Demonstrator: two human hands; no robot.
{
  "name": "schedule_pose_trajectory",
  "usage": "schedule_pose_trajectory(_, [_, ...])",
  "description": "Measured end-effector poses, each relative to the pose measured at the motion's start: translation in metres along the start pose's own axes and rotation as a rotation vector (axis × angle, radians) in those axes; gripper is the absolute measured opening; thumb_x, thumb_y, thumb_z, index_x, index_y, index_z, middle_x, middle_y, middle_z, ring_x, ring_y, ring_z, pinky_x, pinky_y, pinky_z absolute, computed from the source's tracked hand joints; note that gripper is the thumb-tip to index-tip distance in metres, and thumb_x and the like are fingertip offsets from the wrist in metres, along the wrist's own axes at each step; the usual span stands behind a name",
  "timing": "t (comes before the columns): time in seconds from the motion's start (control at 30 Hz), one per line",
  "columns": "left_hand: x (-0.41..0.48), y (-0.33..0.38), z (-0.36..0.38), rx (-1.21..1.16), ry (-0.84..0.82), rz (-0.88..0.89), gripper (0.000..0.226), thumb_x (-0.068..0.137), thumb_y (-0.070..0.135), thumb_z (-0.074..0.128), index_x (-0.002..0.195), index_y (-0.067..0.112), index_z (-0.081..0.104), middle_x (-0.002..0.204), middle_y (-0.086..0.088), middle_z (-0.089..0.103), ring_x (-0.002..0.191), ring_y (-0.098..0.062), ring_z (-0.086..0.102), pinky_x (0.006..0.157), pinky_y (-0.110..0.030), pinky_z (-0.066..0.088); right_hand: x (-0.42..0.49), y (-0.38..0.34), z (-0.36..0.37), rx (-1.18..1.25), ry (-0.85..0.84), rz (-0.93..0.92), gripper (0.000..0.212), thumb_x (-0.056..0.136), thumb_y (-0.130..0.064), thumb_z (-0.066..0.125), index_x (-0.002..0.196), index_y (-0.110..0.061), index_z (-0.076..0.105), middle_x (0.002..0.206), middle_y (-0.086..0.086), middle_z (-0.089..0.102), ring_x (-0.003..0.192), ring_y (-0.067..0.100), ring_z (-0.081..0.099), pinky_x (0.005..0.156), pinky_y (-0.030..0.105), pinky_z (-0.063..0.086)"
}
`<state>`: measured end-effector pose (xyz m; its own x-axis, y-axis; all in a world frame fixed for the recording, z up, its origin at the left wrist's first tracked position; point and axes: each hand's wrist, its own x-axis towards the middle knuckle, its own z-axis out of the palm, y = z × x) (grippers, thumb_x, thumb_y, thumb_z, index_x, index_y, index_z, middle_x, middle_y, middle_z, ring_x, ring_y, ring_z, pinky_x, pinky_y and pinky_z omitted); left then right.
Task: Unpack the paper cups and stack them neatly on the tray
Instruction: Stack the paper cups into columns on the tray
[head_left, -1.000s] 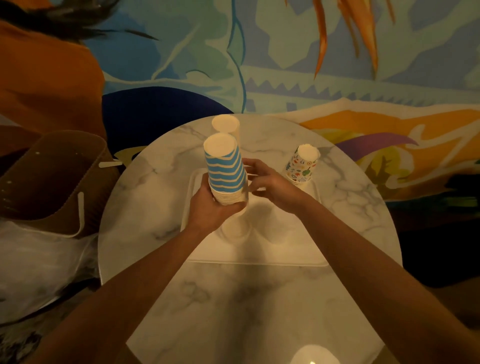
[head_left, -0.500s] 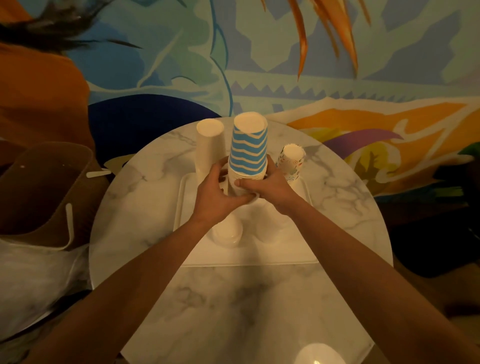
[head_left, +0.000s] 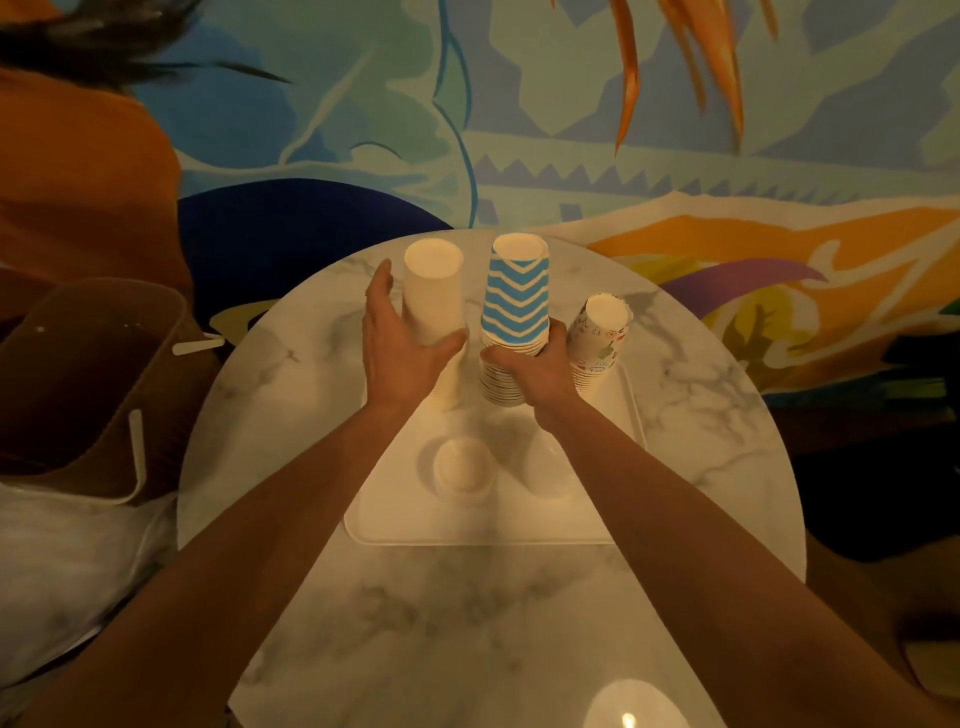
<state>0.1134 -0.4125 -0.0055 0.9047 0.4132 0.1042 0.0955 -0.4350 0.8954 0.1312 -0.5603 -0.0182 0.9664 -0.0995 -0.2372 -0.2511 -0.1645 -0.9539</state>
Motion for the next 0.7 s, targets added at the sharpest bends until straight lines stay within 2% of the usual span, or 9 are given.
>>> schedule_pose_trajectory(0.2, [0.006, 0.001, 0.009, 0.076, 0.002, 0.004, 0.083, 0.069, 0.036, 0.081, 0.135, 0.013, 0.036, 0.136, -0.007, 0.049, 0.123, -0.024, 0.049, 0.102, -0.042, 0.042, 0.014, 0.010, 0.010, -0.065, -0.004, 0.031, 0.085, 0.065, -0.019, 0.083, 0.132, -0.017, 0.032, 0.110, -0.006, 0.054, 0.101, 0.016, 0.055, 0.087, 0.032, 0.047])
schedule_pose_trajectory(0.3, [0.007, -0.003, 0.010, 0.140, 0.036, 0.021, 0.079, 0.071, 0.041, 0.078, 0.132, 0.013, 0.038, 0.133, -0.006, 0.050, 0.122, -0.024, 0.049, 0.104, -0.043, 0.039, 0.018, 0.016, 0.016, -0.061, 0.019, 0.045, 0.083, 0.066, -0.016, 0.082, 0.131, -0.016, 0.032, 0.112, -0.003, 0.054, 0.100, 0.016, 0.055, 0.087, 0.031, 0.046])
schedule_pose_trajectory(0.43, [0.008, -0.008, 0.006, 0.212, 0.059, 0.039, 0.075, 0.072, 0.045, 0.075, 0.131, 0.015, 0.039, 0.131, -0.003, 0.052, 0.122, -0.023, 0.048, 0.103, -0.039, 0.029, 0.020, 0.026, 0.023, -0.101, 0.072, 0.055, 0.082, 0.064, -0.015, 0.083, 0.129, -0.013, 0.034, 0.119, 0.004, 0.057, 0.104, 0.019, 0.057, 0.090, 0.034, 0.048])
schedule_pose_trajectory(0.7, [0.008, -0.009, 0.002, 0.229, 0.059, 0.045, 0.074, 0.070, 0.045, 0.075, 0.129, 0.015, 0.040, 0.128, -0.001, 0.054, 0.119, -0.022, 0.048, 0.102, -0.038, 0.028, 0.021, 0.040, 0.032, -0.118, 0.126, 0.026, 0.084, 0.062, -0.012, 0.085, 0.129, -0.008, 0.035, 0.123, 0.008, 0.057, 0.109, 0.024, 0.058, 0.095, 0.039, 0.048])
